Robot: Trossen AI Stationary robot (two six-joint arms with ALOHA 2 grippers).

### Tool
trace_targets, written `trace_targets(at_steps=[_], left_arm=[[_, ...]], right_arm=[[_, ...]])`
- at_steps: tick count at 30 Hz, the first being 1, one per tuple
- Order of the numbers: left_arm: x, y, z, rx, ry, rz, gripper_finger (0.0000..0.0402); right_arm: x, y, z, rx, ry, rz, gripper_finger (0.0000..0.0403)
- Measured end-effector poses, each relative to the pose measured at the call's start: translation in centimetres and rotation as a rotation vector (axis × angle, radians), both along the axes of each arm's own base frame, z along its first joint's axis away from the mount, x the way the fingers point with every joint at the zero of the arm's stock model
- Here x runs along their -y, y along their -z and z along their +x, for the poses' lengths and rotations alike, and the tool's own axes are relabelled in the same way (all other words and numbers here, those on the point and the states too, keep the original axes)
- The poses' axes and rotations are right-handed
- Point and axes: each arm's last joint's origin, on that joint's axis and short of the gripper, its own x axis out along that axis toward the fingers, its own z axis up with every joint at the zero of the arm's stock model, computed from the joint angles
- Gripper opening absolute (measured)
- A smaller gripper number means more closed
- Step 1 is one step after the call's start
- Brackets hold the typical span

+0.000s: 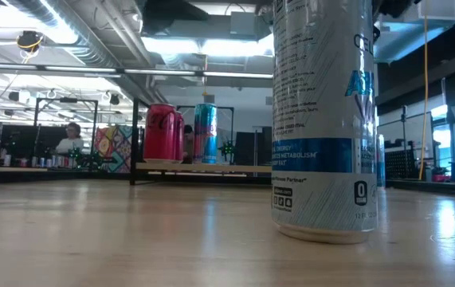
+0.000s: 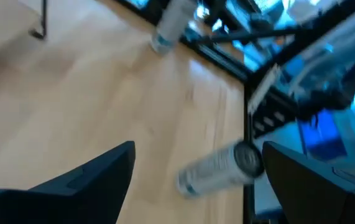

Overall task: Place canned beverage on shelf
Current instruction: Put the left blue white soda can on the shelf

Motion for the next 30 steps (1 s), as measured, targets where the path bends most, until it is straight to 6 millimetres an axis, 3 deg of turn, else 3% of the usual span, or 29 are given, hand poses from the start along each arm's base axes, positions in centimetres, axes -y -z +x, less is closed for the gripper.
trace_targets(at_steps=[5, 11, 20, 26, 30], left_arm=[[2.1, 1.6, -1.6, -0.210, 0.100, -0.038, 0.0344], [5.8, 2.9, -4.4, -0.397, 0.237, 0.072, 0.0344], [9.4, 3.0, -6.5, -0.356, 0.285, 0.219, 0.0344], [10.4, 3.0, -7.2, -0.345, 0.294, 0.241, 0.0344], [11.0, 3.0, -7.7, -0.346, 0.307, 0.235, 0.0344]], right_arm=[[-1.0, -0.8, 0.6, 0.068, -0.034, 0.189, 0.0342], [-5.1, -1.7, 3.3, 0.099, -0.062, 0.225, 0.0342], [-11.0, -1.1, 8.8, -0.132, -0.080, 0.080, 0.0342], [-14.3, 0.1, 10.7, -0.230, -0.128, 0.031, 0.0342], [-15.9, 2.0, 11.3, -0.273, -0.141, -0.007, 0.0342]])
